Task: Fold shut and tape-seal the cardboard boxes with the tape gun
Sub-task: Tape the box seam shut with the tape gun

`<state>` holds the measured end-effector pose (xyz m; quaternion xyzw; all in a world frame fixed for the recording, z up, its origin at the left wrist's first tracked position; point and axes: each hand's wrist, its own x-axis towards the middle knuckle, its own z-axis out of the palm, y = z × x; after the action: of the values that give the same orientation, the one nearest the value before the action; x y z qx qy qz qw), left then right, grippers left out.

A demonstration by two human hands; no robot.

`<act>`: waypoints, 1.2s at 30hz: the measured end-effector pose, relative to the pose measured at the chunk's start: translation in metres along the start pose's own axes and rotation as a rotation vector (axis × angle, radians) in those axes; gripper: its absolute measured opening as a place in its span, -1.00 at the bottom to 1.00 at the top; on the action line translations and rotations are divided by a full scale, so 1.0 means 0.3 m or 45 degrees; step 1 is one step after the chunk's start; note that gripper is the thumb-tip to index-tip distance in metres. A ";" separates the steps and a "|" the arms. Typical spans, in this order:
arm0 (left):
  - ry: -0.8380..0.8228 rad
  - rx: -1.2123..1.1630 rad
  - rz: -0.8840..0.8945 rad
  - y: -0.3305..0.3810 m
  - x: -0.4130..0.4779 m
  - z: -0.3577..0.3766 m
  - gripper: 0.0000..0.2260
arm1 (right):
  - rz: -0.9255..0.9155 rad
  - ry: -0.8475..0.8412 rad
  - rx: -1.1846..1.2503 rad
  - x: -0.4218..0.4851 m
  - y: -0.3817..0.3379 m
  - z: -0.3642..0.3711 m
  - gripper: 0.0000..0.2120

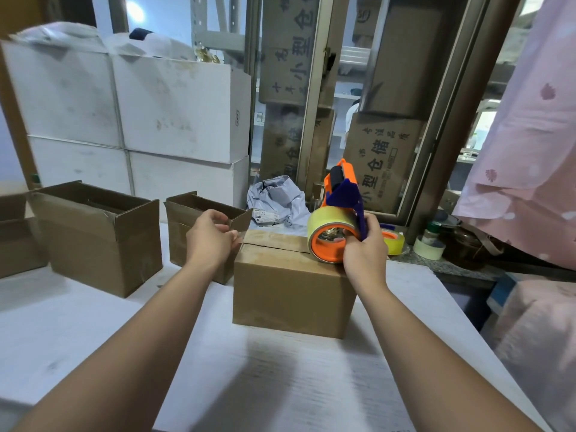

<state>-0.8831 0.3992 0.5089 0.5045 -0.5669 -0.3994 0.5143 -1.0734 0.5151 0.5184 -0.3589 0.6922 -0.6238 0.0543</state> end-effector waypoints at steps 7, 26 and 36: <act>-0.081 0.245 -0.006 -0.019 0.001 0.001 -0.80 | 0.004 -0.011 -0.022 -0.006 -0.005 0.000 -0.61; -0.211 -0.348 -0.533 -0.077 -0.039 0.032 -0.91 | -0.006 -0.025 -0.020 -0.001 -0.005 0.001 -0.60; -0.244 -0.544 -0.761 -0.058 -0.046 0.047 -0.78 | 0.021 -0.002 -0.047 -0.007 -0.014 0.004 -0.63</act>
<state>-0.8948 0.4089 0.4874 0.4894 -0.3442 -0.6864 0.4133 -1.0694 0.5154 0.5213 -0.3545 0.7066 -0.6100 0.0534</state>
